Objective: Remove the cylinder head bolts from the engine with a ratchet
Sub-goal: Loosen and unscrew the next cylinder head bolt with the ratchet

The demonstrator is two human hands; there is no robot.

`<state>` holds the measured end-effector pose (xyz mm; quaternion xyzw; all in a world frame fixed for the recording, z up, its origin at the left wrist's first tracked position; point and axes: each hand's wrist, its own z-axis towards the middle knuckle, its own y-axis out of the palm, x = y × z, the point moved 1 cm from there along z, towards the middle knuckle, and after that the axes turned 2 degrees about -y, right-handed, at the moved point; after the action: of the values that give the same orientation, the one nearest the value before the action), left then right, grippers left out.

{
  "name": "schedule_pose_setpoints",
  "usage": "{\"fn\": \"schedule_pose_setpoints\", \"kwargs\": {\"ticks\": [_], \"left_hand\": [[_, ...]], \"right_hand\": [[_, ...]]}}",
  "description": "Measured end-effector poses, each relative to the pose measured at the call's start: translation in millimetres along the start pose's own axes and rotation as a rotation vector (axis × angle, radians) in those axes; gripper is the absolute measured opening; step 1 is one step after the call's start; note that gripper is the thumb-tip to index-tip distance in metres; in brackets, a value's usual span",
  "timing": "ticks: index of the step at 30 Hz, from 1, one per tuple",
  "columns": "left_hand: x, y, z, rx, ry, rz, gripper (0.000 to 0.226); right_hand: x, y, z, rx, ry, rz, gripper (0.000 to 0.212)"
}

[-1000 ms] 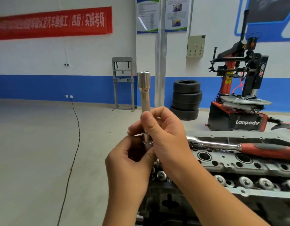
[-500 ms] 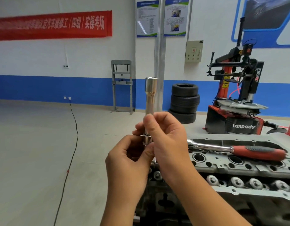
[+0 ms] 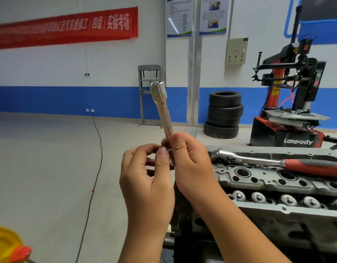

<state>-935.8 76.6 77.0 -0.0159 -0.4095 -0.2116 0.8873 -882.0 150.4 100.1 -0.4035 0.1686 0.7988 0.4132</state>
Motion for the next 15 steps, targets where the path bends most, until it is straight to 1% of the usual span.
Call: {"fn": "schedule_pose_setpoints", "kwargs": {"ticks": [2,4,6,7,9,11,12,14,15], "left_hand": [[3.8,-6.3,7.0,-0.068,0.022,-0.008,0.014],[10.8,-11.0,18.3,-0.242,0.027,-0.099,0.024],[19.3,-12.0,26.4,-0.424,0.031,-0.158,0.025],[21.5,-11.0,28.4,-0.459,0.039,-0.145,0.024],[21.7,-5.9,29.7,-0.43,0.054,-0.11,0.021],[19.5,0.0,28.5,-0.365,0.064,-0.102,0.017],[18.4,2.4,28.5,-0.322,0.067,-0.102,0.013],[16.7,6.2,30.5,-0.24,0.068,-0.117,0.006],[16.1,7.7,31.2,-0.211,0.063,-0.13,0.009]], "right_hand": [[-4.6,-9.8,2.8,-0.075,0.012,-0.017,0.038],[-10.4,-22.4,7.5,-0.208,0.042,-0.053,0.036],[-13.7,-33.9,9.8,-0.338,0.074,-0.029,0.033],[-14.1,-37.9,9.5,-0.374,0.091,0.006,0.032],[-11.3,-43.4,8.1,-0.397,0.118,0.055,0.035],[-5.3,-45.7,5.7,-0.359,0.104,0.053,0.035],[-3.1,-46.0,5.2,-0.308,0.058,0.022,0.032],[-1.7,-46.6,3.8,-0.137,-0.087,-0.061,0.02],[-2.4,-47.4,3.0,-0.042,-0.143,-0.075,0.016]]}}
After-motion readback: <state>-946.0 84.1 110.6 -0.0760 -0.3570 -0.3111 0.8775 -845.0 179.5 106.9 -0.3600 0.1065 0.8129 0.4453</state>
